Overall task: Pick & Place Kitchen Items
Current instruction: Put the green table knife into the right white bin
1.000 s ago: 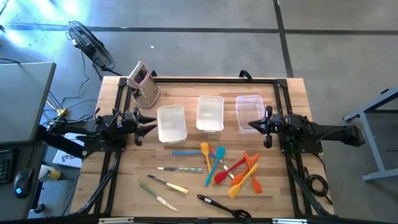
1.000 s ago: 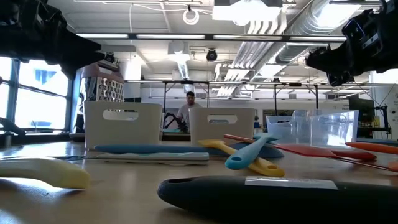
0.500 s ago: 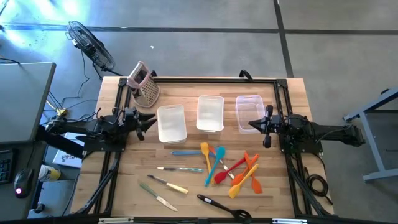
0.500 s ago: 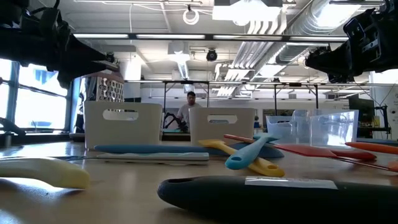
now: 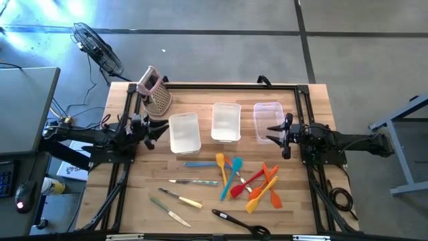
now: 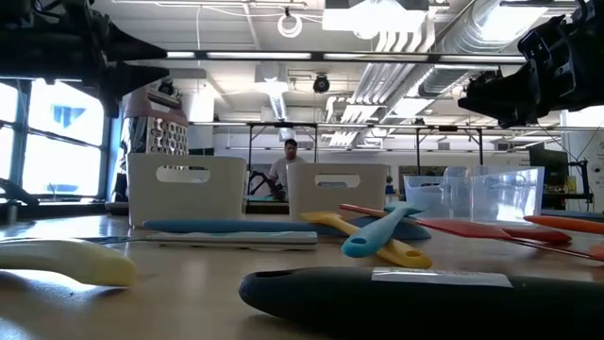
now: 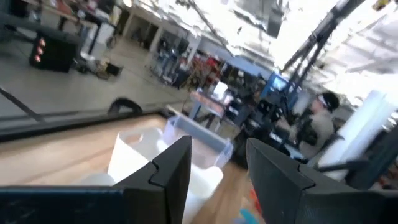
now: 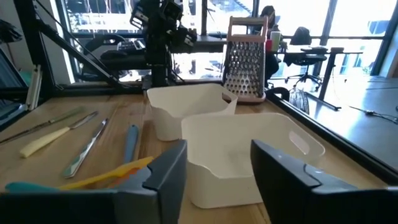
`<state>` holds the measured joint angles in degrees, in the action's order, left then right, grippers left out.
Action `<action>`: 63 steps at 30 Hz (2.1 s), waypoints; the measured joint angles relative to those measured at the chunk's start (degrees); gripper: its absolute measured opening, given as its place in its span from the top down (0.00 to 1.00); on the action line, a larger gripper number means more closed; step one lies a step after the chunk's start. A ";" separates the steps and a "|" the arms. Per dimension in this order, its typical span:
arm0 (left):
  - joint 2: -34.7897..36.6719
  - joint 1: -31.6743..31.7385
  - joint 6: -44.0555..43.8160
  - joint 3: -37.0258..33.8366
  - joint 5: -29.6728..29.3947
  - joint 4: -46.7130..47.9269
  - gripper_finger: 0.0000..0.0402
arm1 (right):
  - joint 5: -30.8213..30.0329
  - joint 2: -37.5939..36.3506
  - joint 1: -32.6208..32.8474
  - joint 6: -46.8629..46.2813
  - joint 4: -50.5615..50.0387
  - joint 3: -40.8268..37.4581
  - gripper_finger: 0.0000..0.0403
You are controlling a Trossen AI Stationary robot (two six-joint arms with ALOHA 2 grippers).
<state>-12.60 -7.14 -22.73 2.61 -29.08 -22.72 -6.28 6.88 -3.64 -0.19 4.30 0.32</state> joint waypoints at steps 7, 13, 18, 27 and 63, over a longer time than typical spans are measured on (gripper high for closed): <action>-2.47 0.00 1.58 0.00 -0.45 -2.32 0.62 | 0.10 0.63 -0.02 0.00 0.42 0.00 0.50; -4.05 0.00 6.84 3.08 3.62 -4.22 0.62 | 0.17 0.63 0.00 0.23 1.53 0.00 0.50; -8.11 0.00 15.12 11.16 19.12 -2.72 0.62 | 0.17 0.62 -0.01 0.24 2.24 0.00 0.50; -28.45 -3.15 23.50 33.91 32.10 20.05 0.62 | 0.20 1.04 0.00 0.22 2.28 0.00 0.50; -79.38 -35.91 -6.26 69.90 34.03 81.58 0.62 | 0.46 8.37 0.00 -7.64 1.88 0.00 0.50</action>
<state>-91.98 -43.04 -28.99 72.51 4.94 58.86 -5.82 15.25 -3.64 -7.82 6.18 0.32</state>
